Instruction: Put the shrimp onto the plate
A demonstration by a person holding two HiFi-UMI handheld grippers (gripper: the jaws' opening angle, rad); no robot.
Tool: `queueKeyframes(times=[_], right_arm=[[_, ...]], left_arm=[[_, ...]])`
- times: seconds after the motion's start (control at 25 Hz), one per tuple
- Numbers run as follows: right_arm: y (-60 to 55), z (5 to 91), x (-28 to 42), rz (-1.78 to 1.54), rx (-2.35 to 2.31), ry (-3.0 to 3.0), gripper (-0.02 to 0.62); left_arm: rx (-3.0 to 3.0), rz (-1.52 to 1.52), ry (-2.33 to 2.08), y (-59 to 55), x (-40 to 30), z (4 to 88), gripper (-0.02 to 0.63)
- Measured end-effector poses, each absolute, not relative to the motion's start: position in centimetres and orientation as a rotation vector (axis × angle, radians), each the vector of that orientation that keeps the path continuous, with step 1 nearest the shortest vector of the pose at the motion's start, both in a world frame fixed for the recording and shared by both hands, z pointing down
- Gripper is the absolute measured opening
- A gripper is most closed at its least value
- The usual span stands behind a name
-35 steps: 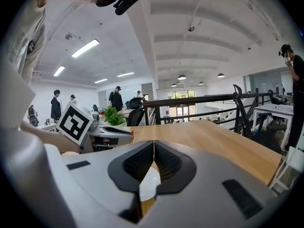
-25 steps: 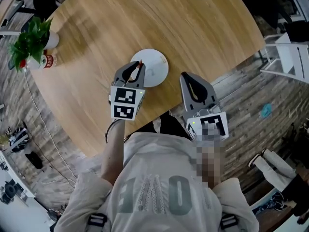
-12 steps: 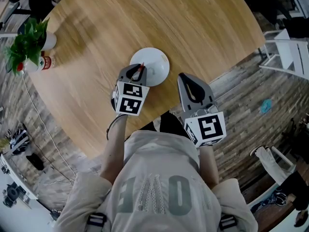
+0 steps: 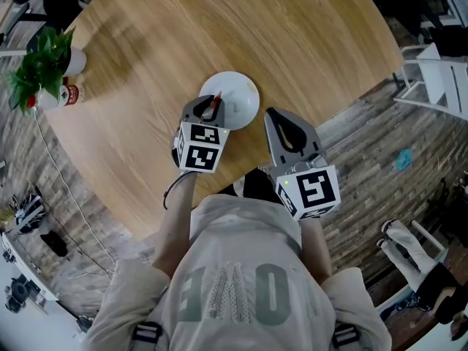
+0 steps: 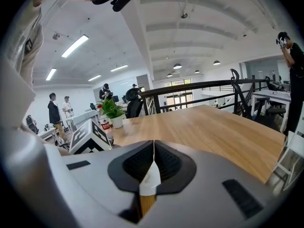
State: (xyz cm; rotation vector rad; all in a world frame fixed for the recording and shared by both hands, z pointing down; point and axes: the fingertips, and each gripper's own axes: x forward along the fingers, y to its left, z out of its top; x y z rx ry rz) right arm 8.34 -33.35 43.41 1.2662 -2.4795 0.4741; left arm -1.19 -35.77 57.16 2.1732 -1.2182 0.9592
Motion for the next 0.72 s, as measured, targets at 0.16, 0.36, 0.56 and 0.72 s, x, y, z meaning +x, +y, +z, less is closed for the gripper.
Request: queueKeyframes(times=[0.16,0.36,0.56,0.72], right_arm=[[-33.2,43.3,7.7,0.48,1.234,-2.51,0.02],[-33.2,43.2,7.5,0.474,1.228,-2.512,0.02],[-33.5,42.1,7.2,0.463,1.234,-2.541,0.02],[-34.2,40.7,7.1,0.411,1.251,-2.579,0.02]], left_arm=[[2.17,0.922,-1.221,-35.9,-1.5,57.0,0.089],[2.178,0.863,-1.243,-36.0,-1.3,55.8,0.095],[2.249,0.811,-1.295,-36.6,-0.4,52.9,0.094],[2.289,0.683,-1.343,-37.1,0.4,49.7,0.092]])
